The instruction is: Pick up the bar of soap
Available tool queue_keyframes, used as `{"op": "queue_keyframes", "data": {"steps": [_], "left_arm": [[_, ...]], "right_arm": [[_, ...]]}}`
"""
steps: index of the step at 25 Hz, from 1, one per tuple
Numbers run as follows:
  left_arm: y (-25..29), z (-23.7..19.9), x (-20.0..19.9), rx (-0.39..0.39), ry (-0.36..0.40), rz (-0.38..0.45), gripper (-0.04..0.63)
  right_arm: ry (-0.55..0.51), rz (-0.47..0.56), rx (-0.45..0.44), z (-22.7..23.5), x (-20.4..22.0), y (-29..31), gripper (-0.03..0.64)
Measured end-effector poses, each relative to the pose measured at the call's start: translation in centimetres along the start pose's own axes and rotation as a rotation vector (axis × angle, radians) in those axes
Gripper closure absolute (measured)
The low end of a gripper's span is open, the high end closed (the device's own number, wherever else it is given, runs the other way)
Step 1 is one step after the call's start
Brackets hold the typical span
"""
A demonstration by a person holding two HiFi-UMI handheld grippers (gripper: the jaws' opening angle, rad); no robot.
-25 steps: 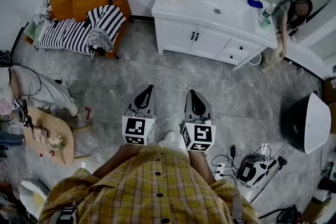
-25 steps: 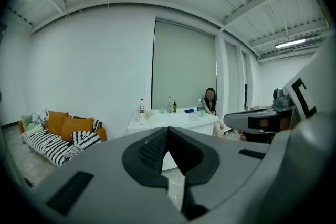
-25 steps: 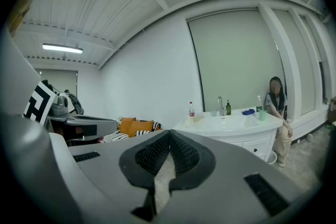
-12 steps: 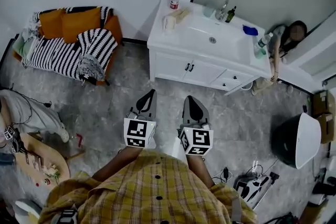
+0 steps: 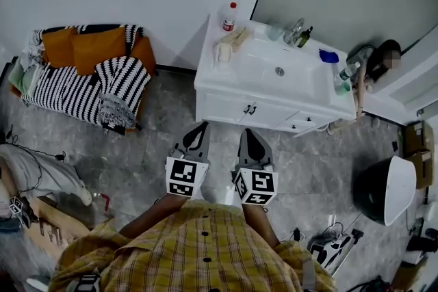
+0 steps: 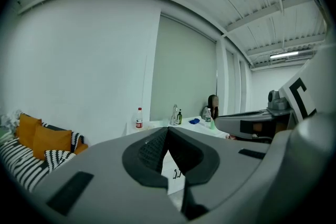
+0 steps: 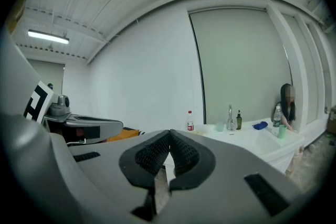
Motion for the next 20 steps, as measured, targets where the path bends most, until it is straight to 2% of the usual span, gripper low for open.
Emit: {"op": "queue_keyframes", "data": {"steps": [9, 20], "left_arm": [[5.5, -3.5, 0.7, 0.008, -0.01, -0.009, 0.584], [17.7, -5.2, -0.4, -0.035, 0.005, -0.028, 0.584]], "right_arm": [[0.009, -0.003, 0.025, 1.5, -0.7, 6.1, 0.598], [0.022, -0.004, 0.0, 8.7, -3.1, 16.1, 0.598]]}}
Point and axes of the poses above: the fingertips, and each gripper's own axes: y forward along the fingers, z to its right, x out of its underside, the point moved 8 cm from there along -y, backward along the fingers, and after that the axes turned 11 degrees about y, right-handed, at the moved point
